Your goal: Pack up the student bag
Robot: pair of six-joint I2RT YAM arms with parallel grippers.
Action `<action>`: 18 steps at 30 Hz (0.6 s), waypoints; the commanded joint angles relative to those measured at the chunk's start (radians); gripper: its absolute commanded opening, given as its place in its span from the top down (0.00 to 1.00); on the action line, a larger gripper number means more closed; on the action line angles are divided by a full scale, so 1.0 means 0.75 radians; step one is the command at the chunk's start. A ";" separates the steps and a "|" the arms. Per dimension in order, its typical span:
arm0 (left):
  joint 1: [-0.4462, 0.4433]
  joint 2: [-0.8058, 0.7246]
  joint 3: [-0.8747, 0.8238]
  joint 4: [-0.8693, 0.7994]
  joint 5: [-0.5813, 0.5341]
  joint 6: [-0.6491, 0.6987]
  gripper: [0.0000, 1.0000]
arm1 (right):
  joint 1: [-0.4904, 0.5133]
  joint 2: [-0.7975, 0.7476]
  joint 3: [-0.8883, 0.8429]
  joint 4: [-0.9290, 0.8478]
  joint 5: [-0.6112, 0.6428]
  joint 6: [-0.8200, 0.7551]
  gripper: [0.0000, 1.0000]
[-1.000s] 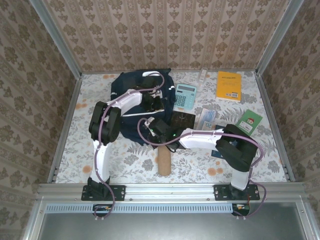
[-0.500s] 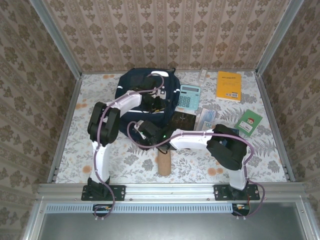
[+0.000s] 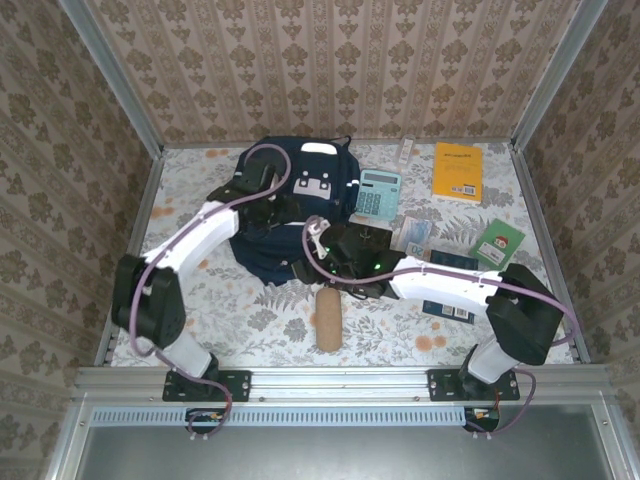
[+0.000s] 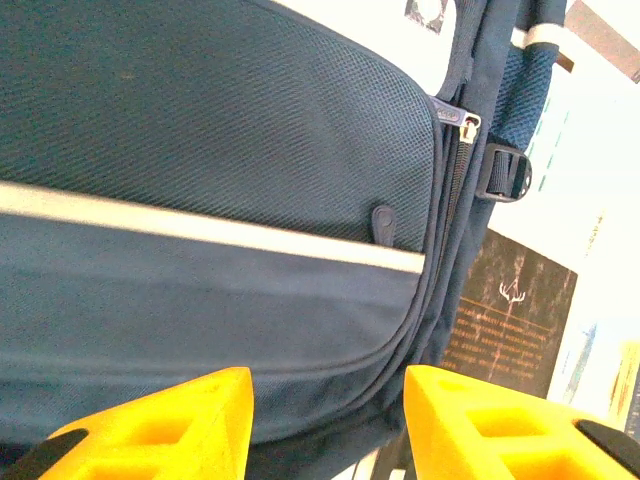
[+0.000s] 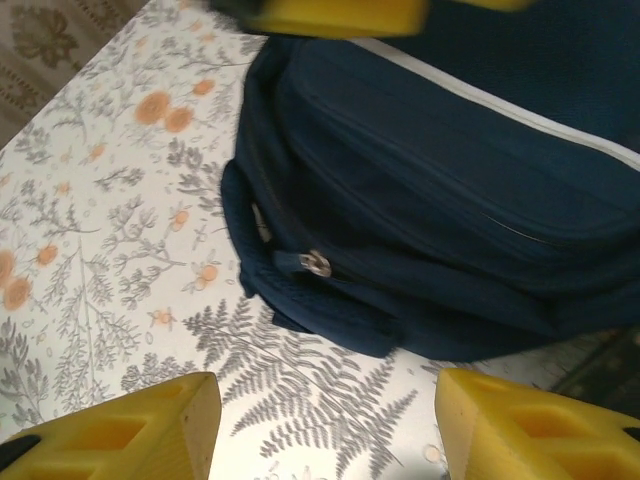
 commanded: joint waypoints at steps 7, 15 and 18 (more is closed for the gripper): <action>-0.108 -0.403 -0.459 -0.001 -0.134 0.042 0.55 | -0.154 -0.081 -0.084 0.033 -0.068 0.139 0.40; -0.065 -0.544 -0.680 0.198 0.072 0.207 0.44 | -0.179 -0.032 -0.031 0.035 -0.136 0.147 0.40; -0.014 -0.481 -0.690 0.267 0.165 0.233 0.40 | -0.179 -0.017 -0.025 0.043 -0.154 0.162 0.40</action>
